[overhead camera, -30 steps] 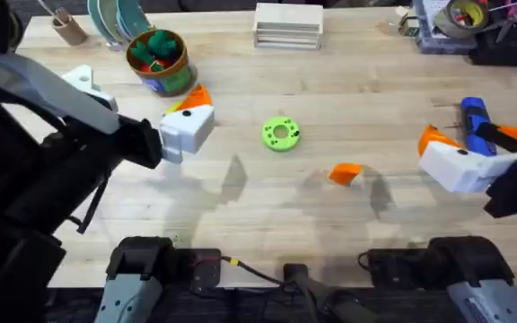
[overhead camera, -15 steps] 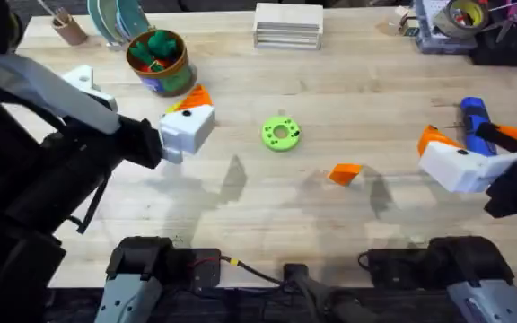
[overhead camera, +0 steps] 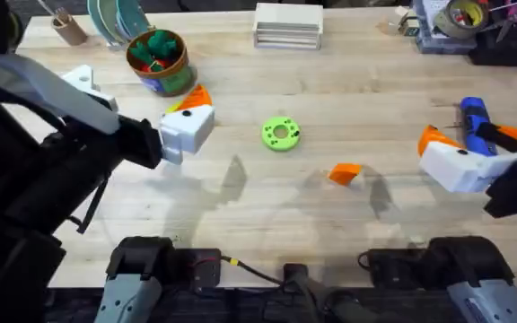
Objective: Pick up the gripper from the table and insert it into the empty holder that is missing its gripper. Then pick up a screw, insert it into the mounting hole, and use the screwdriver to tighten it. Finally, clean up the table by picking up the vegetable and placing it into the bucket.
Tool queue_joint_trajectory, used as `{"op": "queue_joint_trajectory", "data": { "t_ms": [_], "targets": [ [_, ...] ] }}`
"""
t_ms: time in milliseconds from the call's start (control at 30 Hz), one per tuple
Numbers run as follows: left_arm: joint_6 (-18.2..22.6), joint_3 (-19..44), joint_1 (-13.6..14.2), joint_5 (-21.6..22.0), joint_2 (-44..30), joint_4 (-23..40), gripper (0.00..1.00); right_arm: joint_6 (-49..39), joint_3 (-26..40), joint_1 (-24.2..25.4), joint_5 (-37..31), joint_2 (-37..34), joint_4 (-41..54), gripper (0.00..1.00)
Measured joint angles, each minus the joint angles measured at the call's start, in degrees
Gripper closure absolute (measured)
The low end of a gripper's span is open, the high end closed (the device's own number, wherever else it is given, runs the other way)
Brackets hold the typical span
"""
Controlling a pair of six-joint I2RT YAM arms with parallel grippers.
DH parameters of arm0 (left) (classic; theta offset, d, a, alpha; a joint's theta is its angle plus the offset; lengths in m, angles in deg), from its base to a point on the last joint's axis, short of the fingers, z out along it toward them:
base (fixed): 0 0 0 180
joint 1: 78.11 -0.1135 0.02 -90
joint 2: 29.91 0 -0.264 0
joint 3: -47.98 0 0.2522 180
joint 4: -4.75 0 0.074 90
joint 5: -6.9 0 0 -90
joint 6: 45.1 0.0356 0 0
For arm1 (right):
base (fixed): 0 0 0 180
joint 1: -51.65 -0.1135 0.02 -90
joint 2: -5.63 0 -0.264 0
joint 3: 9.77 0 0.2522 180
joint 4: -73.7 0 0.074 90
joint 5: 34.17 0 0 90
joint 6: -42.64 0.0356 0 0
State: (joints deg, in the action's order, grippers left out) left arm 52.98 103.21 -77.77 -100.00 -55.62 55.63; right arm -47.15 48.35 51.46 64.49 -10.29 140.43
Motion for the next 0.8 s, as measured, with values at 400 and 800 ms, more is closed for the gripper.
{"op": "queue_joint_trajectory", "data": {
  "t_ms": [400, 800],
  "targets": [
    [-0.17, -9.56, 3.28, -0.07, 7.53, -17.43, 0.008, 0.00, 0.00, 0.00, -0.02, -0.01, 0.00, 0.010],
    [-6.02, -29.16, 6.15, -0.29, 17.91, -37.30, 0.008, 0.00, 0.00, 0.00, 0.01, 0.00, 0.00, 0.010]
  ]
}}
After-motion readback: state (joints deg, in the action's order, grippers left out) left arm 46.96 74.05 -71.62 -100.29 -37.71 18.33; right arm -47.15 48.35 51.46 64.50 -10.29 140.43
